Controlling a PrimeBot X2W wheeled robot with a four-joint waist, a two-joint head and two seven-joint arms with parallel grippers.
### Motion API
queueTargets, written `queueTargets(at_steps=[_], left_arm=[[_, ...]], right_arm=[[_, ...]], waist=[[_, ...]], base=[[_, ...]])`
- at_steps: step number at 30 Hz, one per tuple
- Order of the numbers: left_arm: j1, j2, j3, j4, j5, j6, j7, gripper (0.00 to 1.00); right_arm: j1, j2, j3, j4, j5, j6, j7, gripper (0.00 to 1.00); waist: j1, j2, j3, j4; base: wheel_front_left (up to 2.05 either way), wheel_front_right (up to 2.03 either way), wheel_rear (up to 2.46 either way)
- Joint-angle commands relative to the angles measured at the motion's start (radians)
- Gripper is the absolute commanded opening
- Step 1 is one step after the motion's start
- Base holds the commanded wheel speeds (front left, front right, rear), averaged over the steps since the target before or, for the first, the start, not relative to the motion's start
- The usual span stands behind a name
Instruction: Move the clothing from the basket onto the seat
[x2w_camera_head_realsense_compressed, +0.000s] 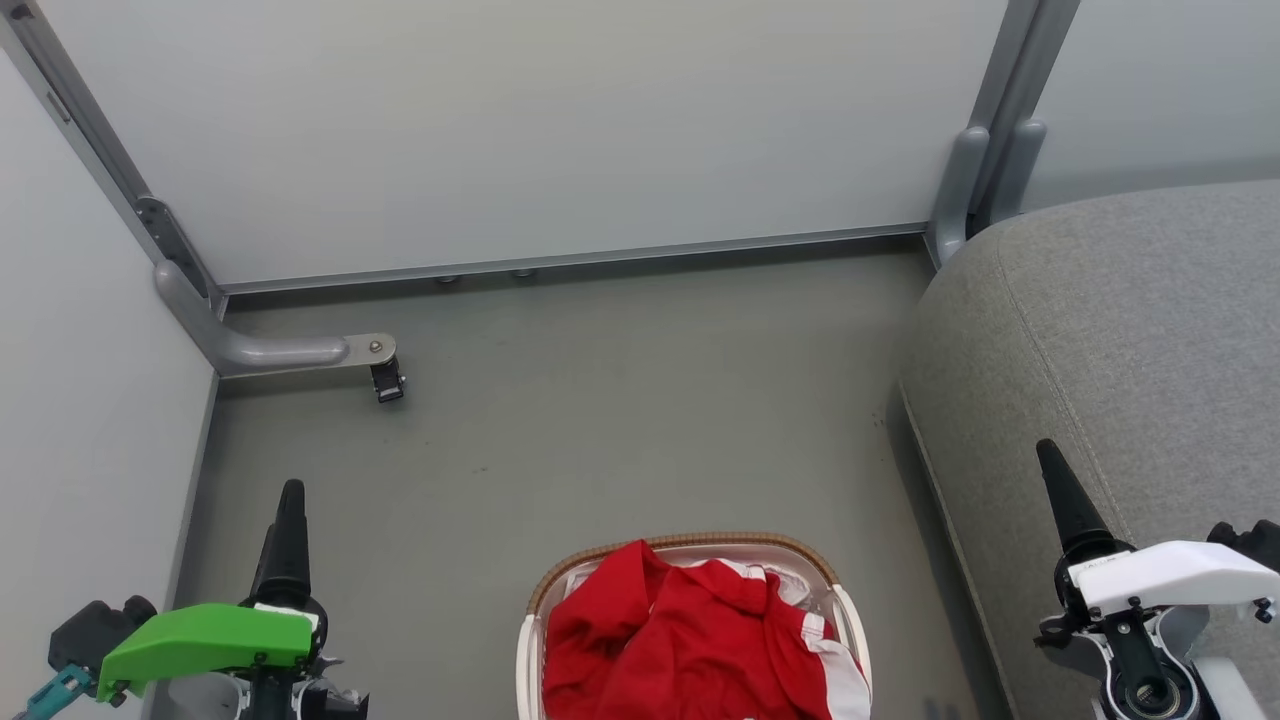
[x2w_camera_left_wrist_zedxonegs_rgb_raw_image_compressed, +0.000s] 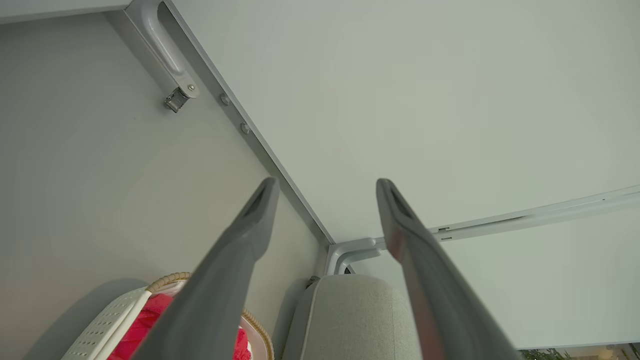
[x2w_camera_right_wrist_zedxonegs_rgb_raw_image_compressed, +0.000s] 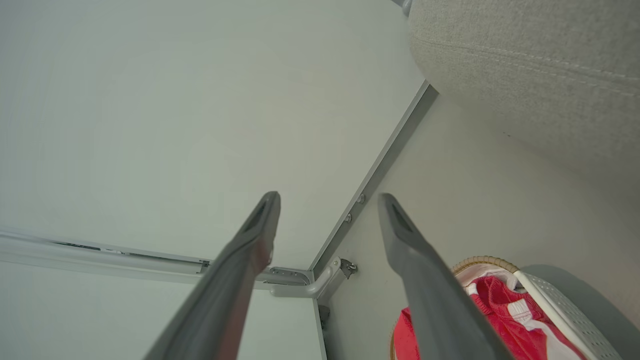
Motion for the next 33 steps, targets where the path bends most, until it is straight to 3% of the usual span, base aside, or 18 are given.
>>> queueTargets(at_steps=[1,15,33], left_arm=[[-0.034,0.014,-0.004,-0.008,0.055,0.0,-0.011,1.0],[-0.031,0.045,-0.072,0.01,0.341,0.059,-0.064,1.0],[-0.023,0.082,-0.146,0.006,0.573,0.131,-0.121,1.0]], right_arm=[[-0.028,-0.015,0.007,-0.01,-0.048,0.0,-0.012,1.0],[-0.035,-0.032,0.057,0.01,-0.332,0.0,-0.065,1.0],[-0.033,-0.031,0.089,0.033,-0.6,0.0,-0.124,1.0]], waist=[[0.0,0.0021,0.001,0.0],[0.0,0.0034,0.005,0.0],[0.0,0.005,0.007,0.0]], base=[[0.0,0.0,0.0],[0.0,0.0,0.0],[0.0,0.0,0.0]])
